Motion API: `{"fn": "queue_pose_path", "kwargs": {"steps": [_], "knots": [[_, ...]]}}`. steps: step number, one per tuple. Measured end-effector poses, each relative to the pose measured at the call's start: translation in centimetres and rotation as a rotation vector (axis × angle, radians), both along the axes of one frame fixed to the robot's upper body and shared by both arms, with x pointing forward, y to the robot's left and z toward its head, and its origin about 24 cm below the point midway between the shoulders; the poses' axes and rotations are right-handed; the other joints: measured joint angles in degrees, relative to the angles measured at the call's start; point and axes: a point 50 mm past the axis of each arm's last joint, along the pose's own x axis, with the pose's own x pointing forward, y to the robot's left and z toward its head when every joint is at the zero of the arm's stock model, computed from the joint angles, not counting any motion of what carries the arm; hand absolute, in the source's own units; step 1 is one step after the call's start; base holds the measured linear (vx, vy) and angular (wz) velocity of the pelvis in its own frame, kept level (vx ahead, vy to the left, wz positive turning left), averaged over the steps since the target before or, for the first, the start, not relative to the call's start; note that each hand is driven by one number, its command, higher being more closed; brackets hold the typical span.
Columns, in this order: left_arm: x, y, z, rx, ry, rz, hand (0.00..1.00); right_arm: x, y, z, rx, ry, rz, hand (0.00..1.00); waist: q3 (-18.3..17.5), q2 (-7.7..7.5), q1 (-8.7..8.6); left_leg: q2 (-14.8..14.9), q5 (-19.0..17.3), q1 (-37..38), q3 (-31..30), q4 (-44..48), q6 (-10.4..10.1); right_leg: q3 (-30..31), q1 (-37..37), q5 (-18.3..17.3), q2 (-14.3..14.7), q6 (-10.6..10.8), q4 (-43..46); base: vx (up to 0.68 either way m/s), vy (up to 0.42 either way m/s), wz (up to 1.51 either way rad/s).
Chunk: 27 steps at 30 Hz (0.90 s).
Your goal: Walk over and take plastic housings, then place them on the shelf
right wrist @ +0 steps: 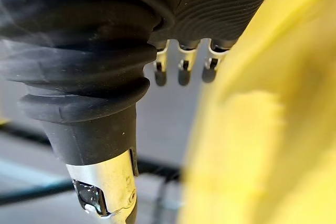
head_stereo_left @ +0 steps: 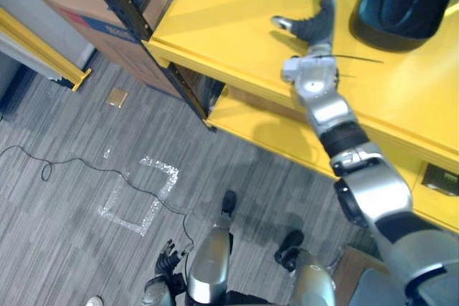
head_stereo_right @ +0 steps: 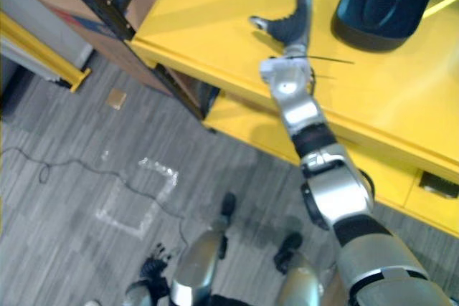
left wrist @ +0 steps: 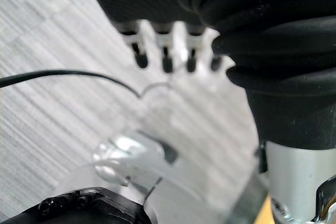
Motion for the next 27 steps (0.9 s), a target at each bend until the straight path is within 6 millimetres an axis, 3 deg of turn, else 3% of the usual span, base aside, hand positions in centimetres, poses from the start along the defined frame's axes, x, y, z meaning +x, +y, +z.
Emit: {"fn": "queue_pose_path", "kwargs": {"steps": [3,7,13,18,24,27], "knots": [[0.0,0.0,0.0,0.001,-0.001,0.002,0.0,-1.9,2.4,0.9,0.005,-0.092,0.095,0.0,-0.01,-0.02,-0.51,0.33,-0.31,0.51,0.15,0.07,-0.13,0.25,0.8,0.38,0.61,-0.04,-0.95,0.01,-0.011,-0.03],[0.0,0.1,0.1,0.021,-0.002,-0.013,0.0,-4.0,3.5,2.1,0.044,-0.216,0.085,0.0,-0.01,-0.02,-1.47,0.39,-0.37,0.58,0.46,0.11,-0.13,0.39,0.8,0.5,0.65,-0.03,-1.07,0.0,-0.002,-0.03],[0.0,0.4,0.1,0.025,-0.002,-0.002,0.0,-3.1,-1.8,3.2,0.233,-0.216,-0.188,0.0,0.11,-0.55,-2.17,0.28,-0.36,0.94,1.23,-0.1,-0.11,0.92,0.73,0.71,0.61,0.08,-1.17,-0.01,0.0,-0.05],[0.0,0.5,0.1,0.023,-0.002,0.015,0.0,-2.6,-4.0,2.6,0.242,-0.165,-0.254,0.0,0.21,-0.86,-3.36,0.16,-0.39,1.0,1.48,-0.26,-0.06,1.33,0.62,0.97,0.72,0.1,-1.37,0.01,0.0,-0.03],[-0.1,0.8,0.0,0.03,0.005,0.034,0.0,-2.5,-4.9,2.0,0.276,-0.156,-0.318,0.0,0.54,-1.46,-4.23,0.34,-0.39,1.48,1.85,-0.71,-0.06,1.95,0.62,1.08,0.79,0.17,-1.06,0.05,-0.011,-0.03],[-0.2,1.0,0.0,0.034,0.008,0.054,0.0,-2.4,-6.8,1.7,0.344,-0.142,-0.372,0.0,0.37,-2.19,-4.21,0.23,-0.38,1.5,1.83,-1.1,-0.05,1.93,0.55,1.1,0.68,0.2,-1.09,0.03,0.002,0.02]]}}
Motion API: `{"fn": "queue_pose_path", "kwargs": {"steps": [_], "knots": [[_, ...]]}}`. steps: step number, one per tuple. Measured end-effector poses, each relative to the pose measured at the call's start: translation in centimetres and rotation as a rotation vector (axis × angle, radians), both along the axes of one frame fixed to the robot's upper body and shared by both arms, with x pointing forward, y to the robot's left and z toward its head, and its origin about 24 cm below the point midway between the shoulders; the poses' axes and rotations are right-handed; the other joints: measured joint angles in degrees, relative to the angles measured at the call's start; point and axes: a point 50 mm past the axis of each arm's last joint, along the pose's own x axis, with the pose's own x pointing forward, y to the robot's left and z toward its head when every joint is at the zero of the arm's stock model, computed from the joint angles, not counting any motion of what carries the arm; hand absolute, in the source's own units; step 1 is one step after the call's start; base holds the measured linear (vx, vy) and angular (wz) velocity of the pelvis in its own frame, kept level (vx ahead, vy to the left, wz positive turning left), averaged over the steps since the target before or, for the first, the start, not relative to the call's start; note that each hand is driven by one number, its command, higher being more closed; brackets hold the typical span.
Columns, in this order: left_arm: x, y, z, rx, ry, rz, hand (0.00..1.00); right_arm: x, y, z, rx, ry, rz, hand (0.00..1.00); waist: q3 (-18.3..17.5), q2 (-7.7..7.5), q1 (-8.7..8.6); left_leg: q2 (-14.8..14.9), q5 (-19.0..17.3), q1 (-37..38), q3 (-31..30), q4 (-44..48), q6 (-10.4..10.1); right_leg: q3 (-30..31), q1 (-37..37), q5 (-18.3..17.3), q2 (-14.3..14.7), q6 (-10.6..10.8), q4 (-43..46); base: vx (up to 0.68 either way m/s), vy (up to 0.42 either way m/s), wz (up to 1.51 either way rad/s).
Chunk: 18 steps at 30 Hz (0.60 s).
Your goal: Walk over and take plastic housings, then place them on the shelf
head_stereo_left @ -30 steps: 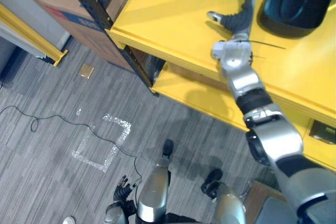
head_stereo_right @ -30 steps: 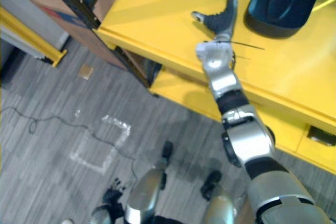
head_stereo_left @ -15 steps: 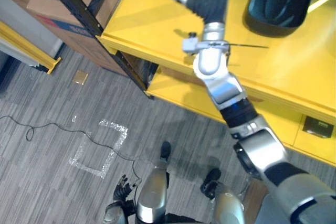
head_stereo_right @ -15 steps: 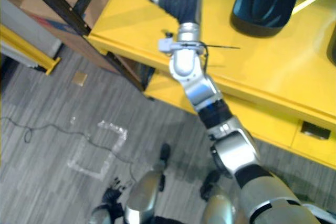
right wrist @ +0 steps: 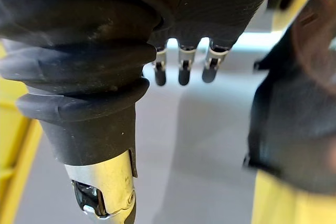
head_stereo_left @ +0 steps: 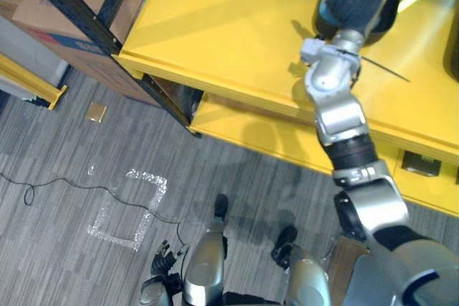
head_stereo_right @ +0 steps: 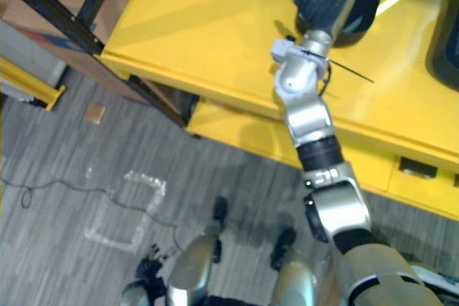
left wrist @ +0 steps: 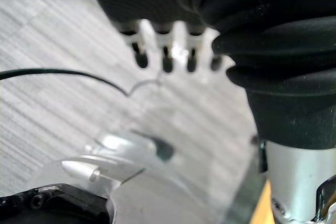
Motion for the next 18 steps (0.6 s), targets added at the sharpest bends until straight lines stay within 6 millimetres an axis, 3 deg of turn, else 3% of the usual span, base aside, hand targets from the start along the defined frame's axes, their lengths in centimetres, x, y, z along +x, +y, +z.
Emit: {"fn": "queue_pose_path", "kwargs": {"steps": [4,13,18], "knots": [[0.0,0.2,0.0,0.009,0.003,0.012,0.0,-0.1,-1.7,0.2,0.05,-0.007,-0.04,0.0,0.06,-0.46,-0.06,-0.08,0.0,0.12,0.02,-0.08,0.0,0.02,0.09,0.04,-0.08,0.07,-0.03,0.01,0.001,0.0],[-0.1,0.3,0.0,0.012,0.005,0.01,0.0,-0.5,-2.6,0.4,0.066,-0.05,-0.124,0.0,-0.06,-0.77,-0.24,-0.04,0.29,1.08,1.28,-1.16,0.25,0.92,0.15,0.64,0.01,0.29,-0.76,0.02,0.0,-0.05],[-0.1,0.4,0.0,0.017,0.007,0.008,0.0,-0.3,-3.3,-0.7,0.074,-0.014,-0.134,0.0,-0.28,-1.25,-0.32,-0.13,0.28,1.59,1.98,-1.17,0.26,1.68,0.27,0.97,0.0,0.37,-1.12,0.02,-0.001,-0.07]]}}
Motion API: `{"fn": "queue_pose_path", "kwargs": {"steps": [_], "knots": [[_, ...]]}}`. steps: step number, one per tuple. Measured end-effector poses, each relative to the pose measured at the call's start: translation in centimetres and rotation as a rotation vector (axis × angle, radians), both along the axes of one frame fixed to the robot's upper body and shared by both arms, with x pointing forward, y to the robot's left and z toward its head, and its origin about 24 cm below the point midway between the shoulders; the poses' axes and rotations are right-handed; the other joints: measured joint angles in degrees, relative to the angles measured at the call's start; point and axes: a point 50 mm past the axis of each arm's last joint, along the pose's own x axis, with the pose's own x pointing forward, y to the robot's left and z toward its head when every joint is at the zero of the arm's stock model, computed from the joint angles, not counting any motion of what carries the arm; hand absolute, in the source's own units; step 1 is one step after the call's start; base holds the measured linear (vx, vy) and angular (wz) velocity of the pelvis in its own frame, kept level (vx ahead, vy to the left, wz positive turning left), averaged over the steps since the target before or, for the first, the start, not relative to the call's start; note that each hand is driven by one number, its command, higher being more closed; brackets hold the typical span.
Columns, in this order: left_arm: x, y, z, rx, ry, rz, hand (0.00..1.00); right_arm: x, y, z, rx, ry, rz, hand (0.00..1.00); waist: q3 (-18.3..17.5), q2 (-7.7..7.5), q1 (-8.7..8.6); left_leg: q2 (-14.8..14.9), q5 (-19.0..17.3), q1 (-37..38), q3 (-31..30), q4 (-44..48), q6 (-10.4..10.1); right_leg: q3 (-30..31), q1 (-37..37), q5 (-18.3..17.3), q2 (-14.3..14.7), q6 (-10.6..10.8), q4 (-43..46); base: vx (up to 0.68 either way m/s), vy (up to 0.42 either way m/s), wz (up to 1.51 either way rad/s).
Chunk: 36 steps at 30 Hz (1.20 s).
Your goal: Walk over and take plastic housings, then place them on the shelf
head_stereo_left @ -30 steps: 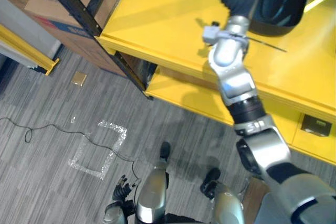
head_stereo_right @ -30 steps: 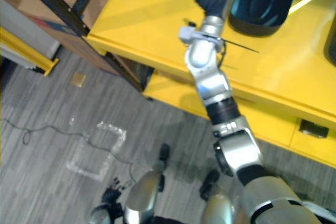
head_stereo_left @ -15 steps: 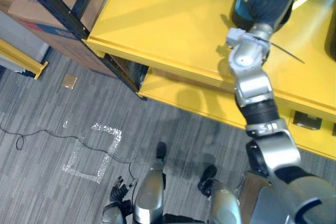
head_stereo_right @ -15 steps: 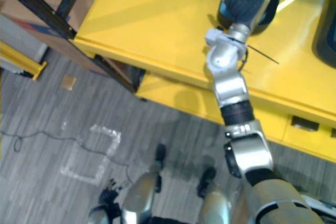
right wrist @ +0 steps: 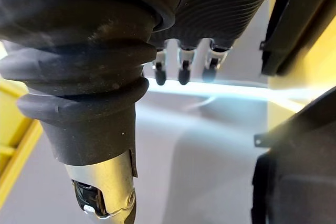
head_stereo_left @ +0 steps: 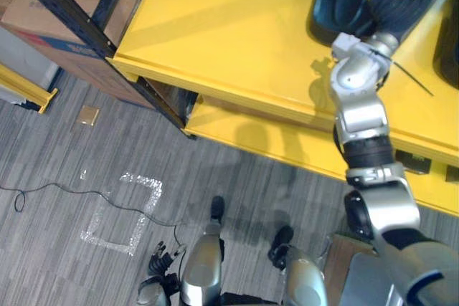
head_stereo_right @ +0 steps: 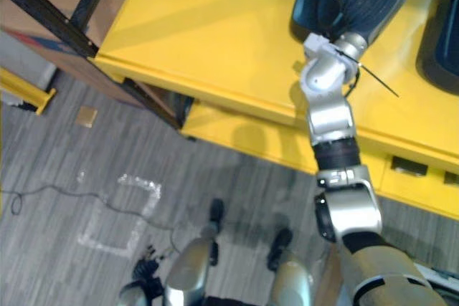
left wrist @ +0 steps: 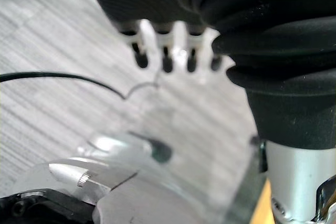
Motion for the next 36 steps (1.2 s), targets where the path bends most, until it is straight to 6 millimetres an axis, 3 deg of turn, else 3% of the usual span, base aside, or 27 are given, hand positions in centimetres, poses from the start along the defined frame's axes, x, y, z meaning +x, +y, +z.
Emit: {"fn": "queue_pose_path", "kwargs": {"steps": [8,16,27,36], "knots": [[-0.1,0.2,-0.1,0.001,0.016,-0.004,0.0,0.5,-1.3,-1.7,0.03,0.087,0.014,0.0,0.01,-0.01,-1.31,-0.33,0.14,0.24,0.25,-0.58,0.25,0.08,-0.22,0.02,-0.19,0.07,-0.29,0.0,-0.001,-0.01],[-0.2,0.1,-0.1,-0.002,0.022,-0.002,0.0,1.0,-2.5,-2.4,0.069,0.145,0.059,0.0,0.02,-0.03,-1.36,-0.41,0.14,0.16,0.12,-0.74,0.27,0.07,-0.25,0.08,-0.3,0.18,-0.03,0.04,-0.012,0.01],[0.3,0.5,0.1,0.012,0.014,0.016,0.0,1.9,-2.0,-4.0,0.047,0.249,0.344,0.0,0.59,-1.0,-1.5,-1.03,0.18,0.16,-0.45,-0.71,0.44,-0.16,-0.43,-0.29,-1.16,0.29,1.08,0.01,-0.001,0.02],[0.8,0.6,0.1,-0.023,0.018,0.022,0.0,2.1,-1.7,-4.5,0.004,0.284,0.403,0.0,0.59,-1.21,-1.64,-1.34,0.34,0.19,0.23,-0.72,0.68,0.22,-1.06,-0.29,-1.69,0.3,1.69,0.0,-0.001,-0.02]]}}
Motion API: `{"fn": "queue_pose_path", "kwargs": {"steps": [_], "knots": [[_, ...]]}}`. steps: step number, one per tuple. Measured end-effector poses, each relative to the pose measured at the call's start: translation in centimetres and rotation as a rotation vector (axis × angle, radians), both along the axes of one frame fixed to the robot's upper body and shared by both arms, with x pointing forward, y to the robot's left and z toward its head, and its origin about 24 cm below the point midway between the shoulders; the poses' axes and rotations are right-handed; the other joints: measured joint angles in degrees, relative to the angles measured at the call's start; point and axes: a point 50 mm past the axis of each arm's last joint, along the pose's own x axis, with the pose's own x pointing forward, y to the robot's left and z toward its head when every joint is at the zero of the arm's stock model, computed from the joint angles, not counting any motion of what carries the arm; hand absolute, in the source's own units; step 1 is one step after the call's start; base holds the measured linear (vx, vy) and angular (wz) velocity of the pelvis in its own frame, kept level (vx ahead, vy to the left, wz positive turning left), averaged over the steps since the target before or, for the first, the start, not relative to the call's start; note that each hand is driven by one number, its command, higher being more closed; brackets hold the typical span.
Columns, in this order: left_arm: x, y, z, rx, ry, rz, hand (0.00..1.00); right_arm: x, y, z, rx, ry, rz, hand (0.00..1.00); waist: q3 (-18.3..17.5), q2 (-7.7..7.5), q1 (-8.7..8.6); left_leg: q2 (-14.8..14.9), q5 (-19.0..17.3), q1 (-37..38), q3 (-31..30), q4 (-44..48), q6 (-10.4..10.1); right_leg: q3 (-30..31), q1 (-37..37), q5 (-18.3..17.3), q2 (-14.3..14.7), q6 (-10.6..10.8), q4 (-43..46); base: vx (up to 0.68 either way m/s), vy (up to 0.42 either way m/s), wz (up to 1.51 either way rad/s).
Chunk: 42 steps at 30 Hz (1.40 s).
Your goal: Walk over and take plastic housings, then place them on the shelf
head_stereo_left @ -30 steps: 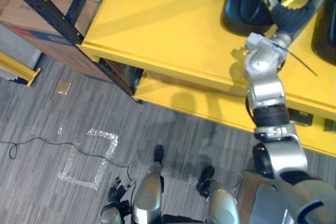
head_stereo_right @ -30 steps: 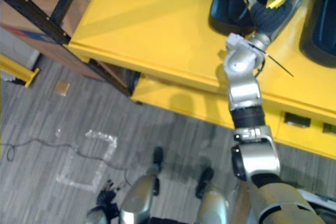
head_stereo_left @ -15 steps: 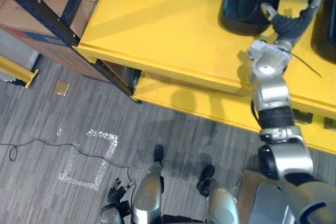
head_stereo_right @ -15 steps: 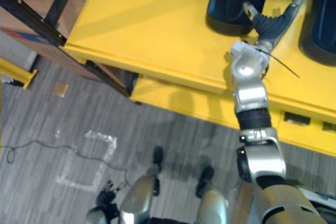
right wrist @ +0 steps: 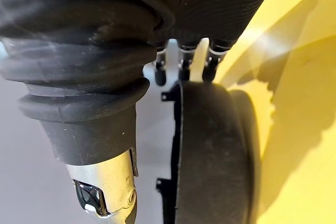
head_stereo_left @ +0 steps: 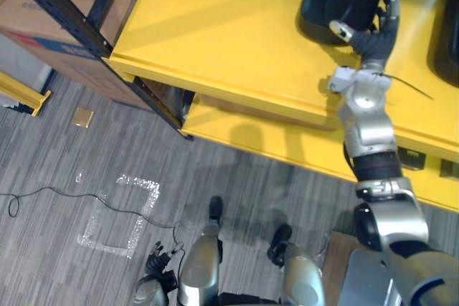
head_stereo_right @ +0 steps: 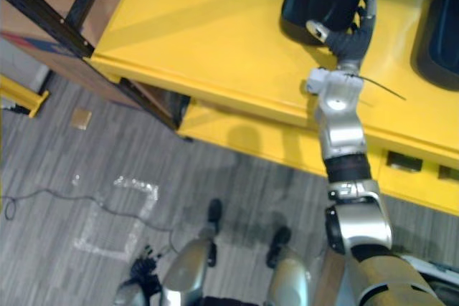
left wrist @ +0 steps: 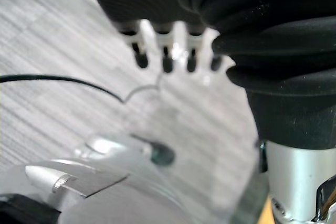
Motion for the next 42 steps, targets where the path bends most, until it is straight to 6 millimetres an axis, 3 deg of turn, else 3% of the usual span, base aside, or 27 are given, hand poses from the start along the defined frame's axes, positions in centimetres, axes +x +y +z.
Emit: {"fn": "queue_pose_path", "kwargs": {"steps": [8,13,16,21,26,30,37,42], "knots": [[0.2,0.1,0.1,-0.026,-0.015,0.021,0.0,0.1,0.3,-0.6,-0.024,0.021,0.015,0.0,-0.01,-0.02,-1.19,0.07,0.0,0.18,0.48,0.01,0.0,0.67,-0.31,0.0,0.05,-0.01,0.14,0.0,-0.003,-0.02],[0.4,0.1,0.2,-0.026,-0.021,0.02,0.0,-0.4,-0.2,-0.2,-0.095,-0.028,-0.154,0.0,-0.01,-0.02,-1.22,0.14,0.0,0.19,0.72,0.0,0.0,1.34,-0.88,0.02,0.16,-0.01,0.25,0.01,-0.009,-0.06],[0.4,0.1,0.2,-0.025,-0.021,0.02,0.0,-1.5,-0.1,1.3,-0.183,-0.161,-0.287,0.0,-0.01,-0.02,-1.25,0.29,0.01,0.19,0.7,0.0,0.0,1.31,-0.84,0.04,0.36,-0.02,0.13,0.0,0.0,0.0],[0.4,0.2,0.2,-0.022,-0.021,0.019,0.0,-3.8,3.4,4.5,-0.366,-0.396,-0.204,0.0,-0.17,-0.33,-1.51,0.49,0.01,0.23,0.61,0.03,-0.01,1.21,-0.51,0.06,0.59,-0.03,-0.17,0.0,-0.001,0.01],[0.3,0.4,0.2,-0.023,-0.023,0.012,0.0,-3.1,6.9,4.2,-0.64,-0.3,0.03,0.0,-0.4,-1.02,-1.56,0.52,-0.02,0.88,0.33,-0.01,-0.03,0.03,1.06,0.16,0.7,0.13,-1.29,0.01,0.0,0.06],[0.1,1.1,0.2,-0.012,-0.018,0.017,0.0,-2.7,8.0,4.6,-0.79,-0.218,0.15,0.0,-0.35,-2.6,-1.31,0.82,-0.02,0.73,0.26,-0.03,-0.03,-0.01,1.59,1.01,1.36,0.15,-2.59,0.0,0.0,0.0],[0.1,1.9,0.4,-0.002,-0.009,0.034,0.0,-1.8,7.4,3.8,-0.972,-0.023,0.232,0.0,-0.36,-3.44,-1.27,0.9,-0.09,0.9,0.45,-0.03,0.09,0.05,2.6,2.18,1.73,0.38,-4.2,0.02,-0.005,0.0],[-0.1,2.1,0.3,-0.003,0.0,0.039,0.0,-1.6,6.2,5.5,-1.005,0.0,0.138,0.0,-0.36,-3.66,-1.18,1.5,-0.09,1.05,1.13,-0.05,0.08,0.6,2.97,3.27,2.65,0.03,-5.82,0.0,-0.027,-0.08]]}}
